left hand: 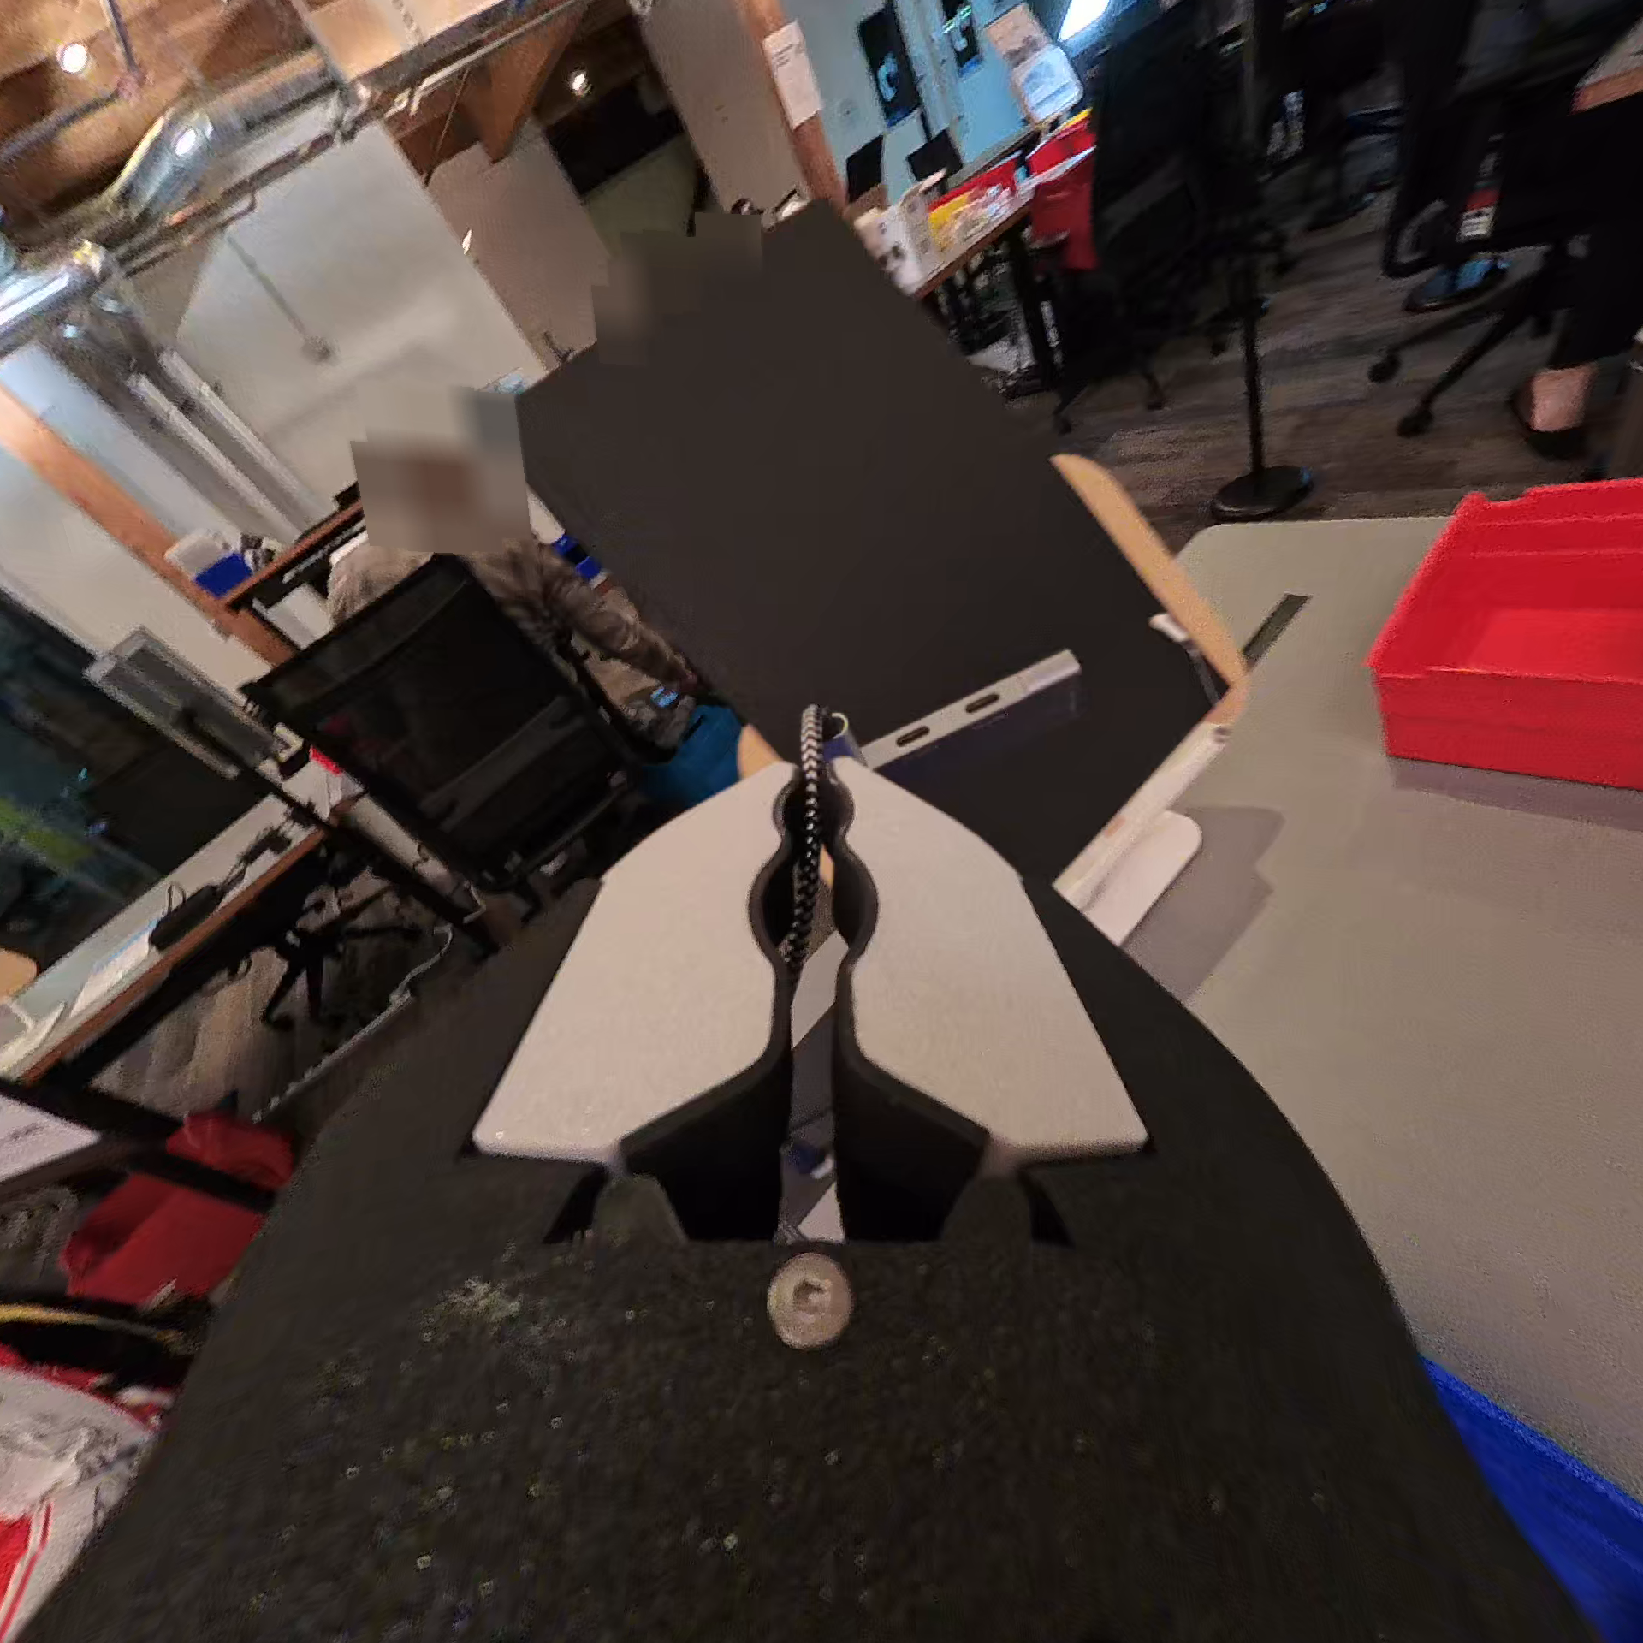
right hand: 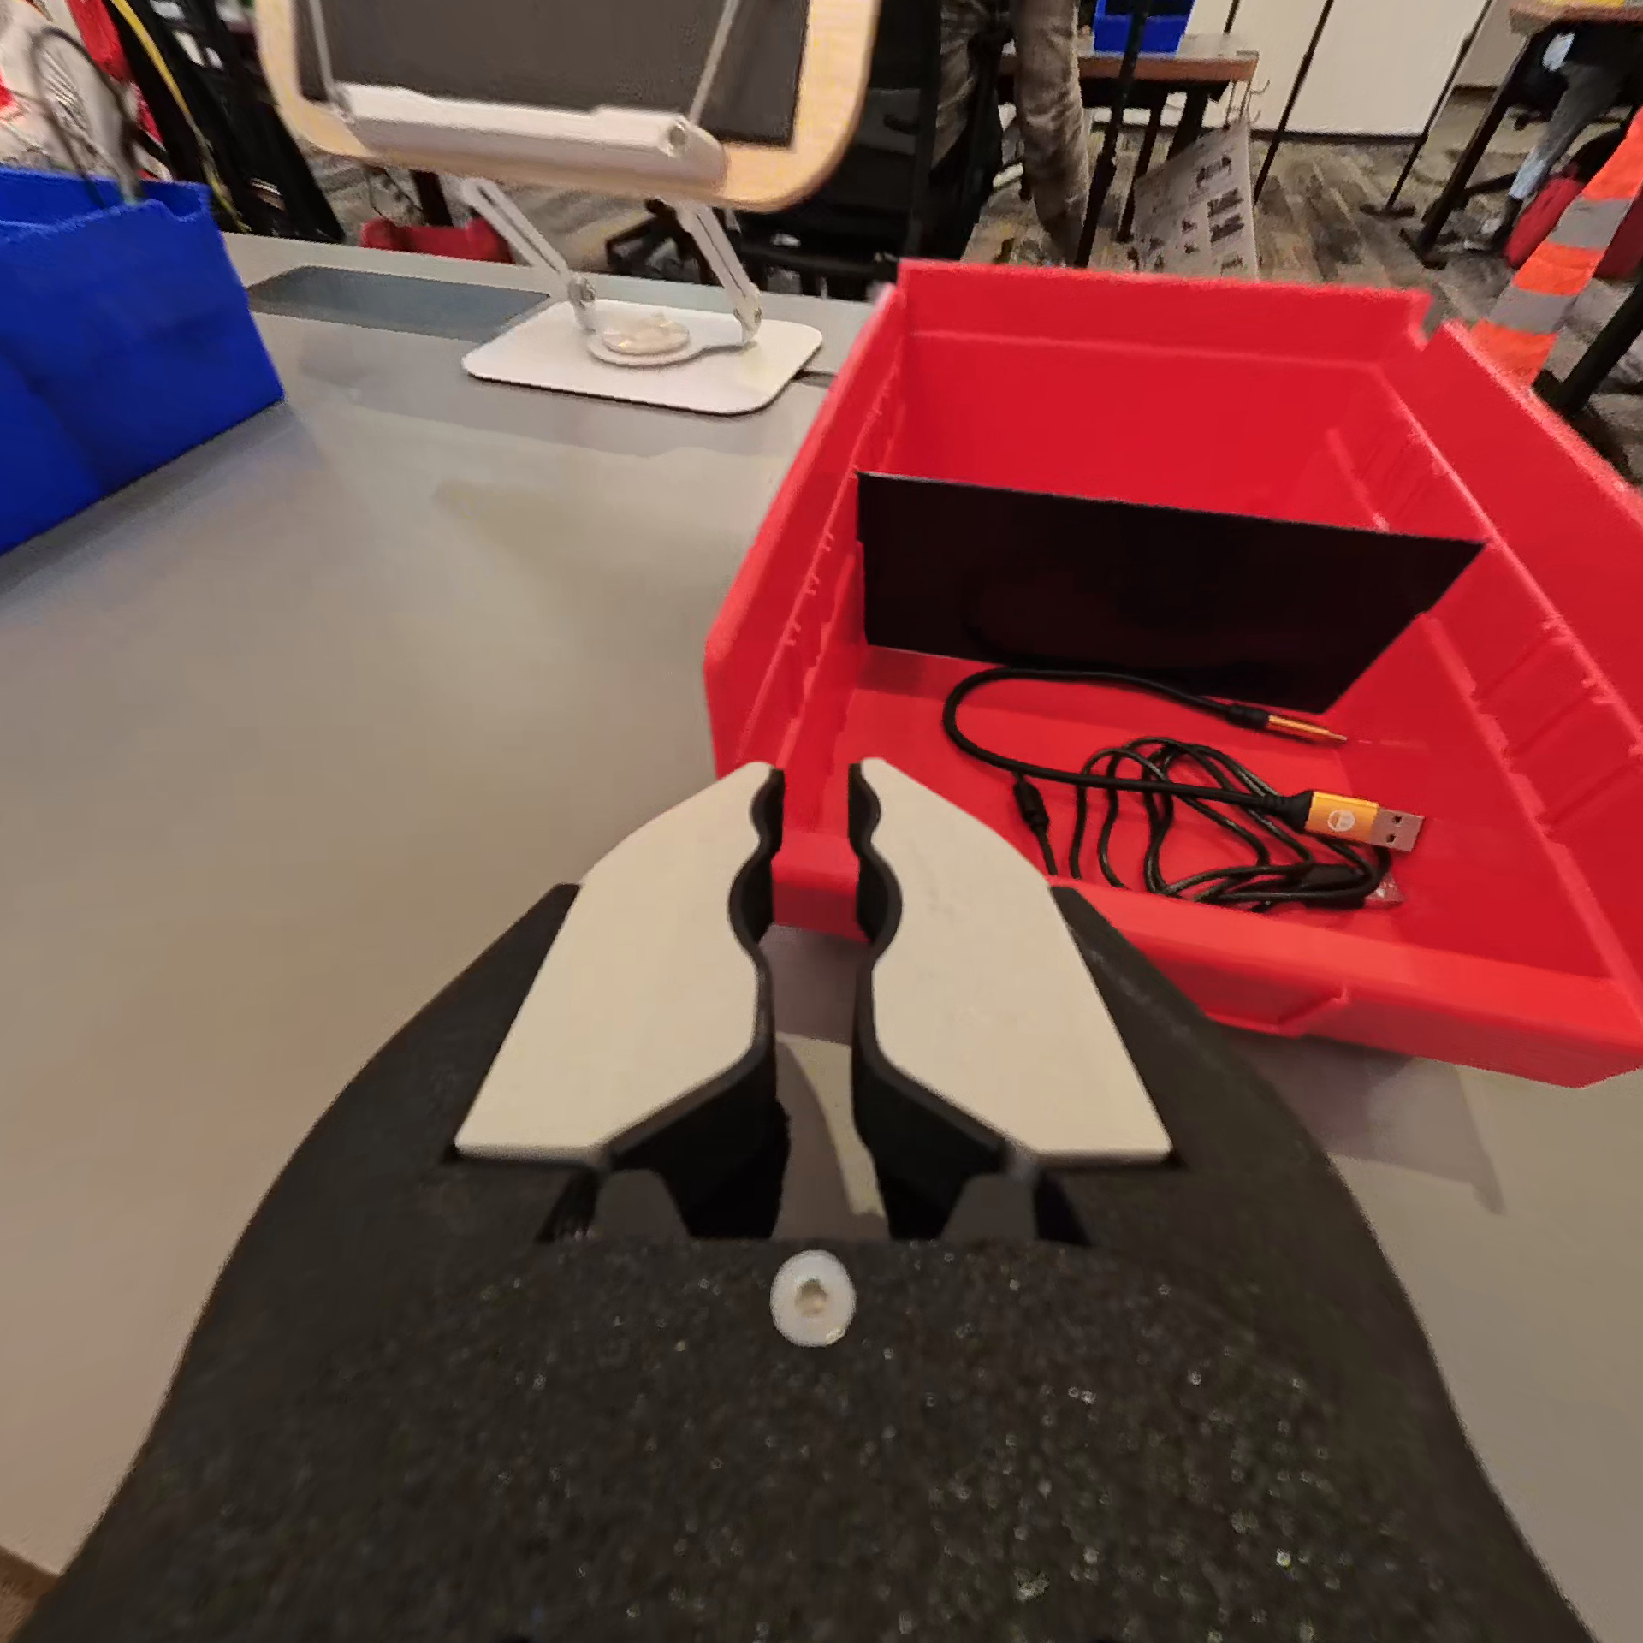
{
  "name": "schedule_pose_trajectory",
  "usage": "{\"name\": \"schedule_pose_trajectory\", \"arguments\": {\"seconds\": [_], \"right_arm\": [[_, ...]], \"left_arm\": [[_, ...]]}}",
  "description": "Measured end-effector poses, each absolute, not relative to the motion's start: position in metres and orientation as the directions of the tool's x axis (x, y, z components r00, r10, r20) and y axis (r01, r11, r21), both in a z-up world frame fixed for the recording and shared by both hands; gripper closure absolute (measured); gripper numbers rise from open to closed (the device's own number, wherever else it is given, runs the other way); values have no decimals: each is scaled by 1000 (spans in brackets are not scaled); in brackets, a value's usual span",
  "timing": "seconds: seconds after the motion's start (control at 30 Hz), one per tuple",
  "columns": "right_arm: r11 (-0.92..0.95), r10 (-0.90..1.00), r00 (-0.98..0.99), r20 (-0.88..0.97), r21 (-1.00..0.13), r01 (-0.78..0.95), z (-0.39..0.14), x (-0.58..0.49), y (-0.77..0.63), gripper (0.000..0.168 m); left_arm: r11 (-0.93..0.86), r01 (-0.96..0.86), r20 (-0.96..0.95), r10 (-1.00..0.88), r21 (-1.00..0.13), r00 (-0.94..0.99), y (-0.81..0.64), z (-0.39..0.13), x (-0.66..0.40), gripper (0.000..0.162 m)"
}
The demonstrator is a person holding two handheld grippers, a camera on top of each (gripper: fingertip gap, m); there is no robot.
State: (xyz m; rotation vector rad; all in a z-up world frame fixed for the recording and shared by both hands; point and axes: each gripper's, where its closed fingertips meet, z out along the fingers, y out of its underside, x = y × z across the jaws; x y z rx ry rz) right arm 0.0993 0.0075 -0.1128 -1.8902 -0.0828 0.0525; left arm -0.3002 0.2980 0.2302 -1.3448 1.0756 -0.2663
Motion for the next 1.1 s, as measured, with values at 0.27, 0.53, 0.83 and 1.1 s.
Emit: {"name": "schedule_pose_trajectory", "arguments": {"seconds": [0.27,0.53,0.83,1.1], "right_arm": [[-204,263,964,47,-974,103,-92,38,9,147],[-212,311,947,75,-966,146,-98,17,13,146],[-196,474,880,-34,-978,68,-81,-36,20,131],[-100,517,856,-3,-993,57,-67,-101,77,119]], "left_arm": [[337,-366,-457,-830,-867,319,174,193,-210,160],[270,-440,-371,-915,-857,161,125,70,-137,160],[132,-491,-305,-906,-861,292,103,-18,-127,160],[36,-428,-193,-925,-903,329,75,-28,-122,160]]}}
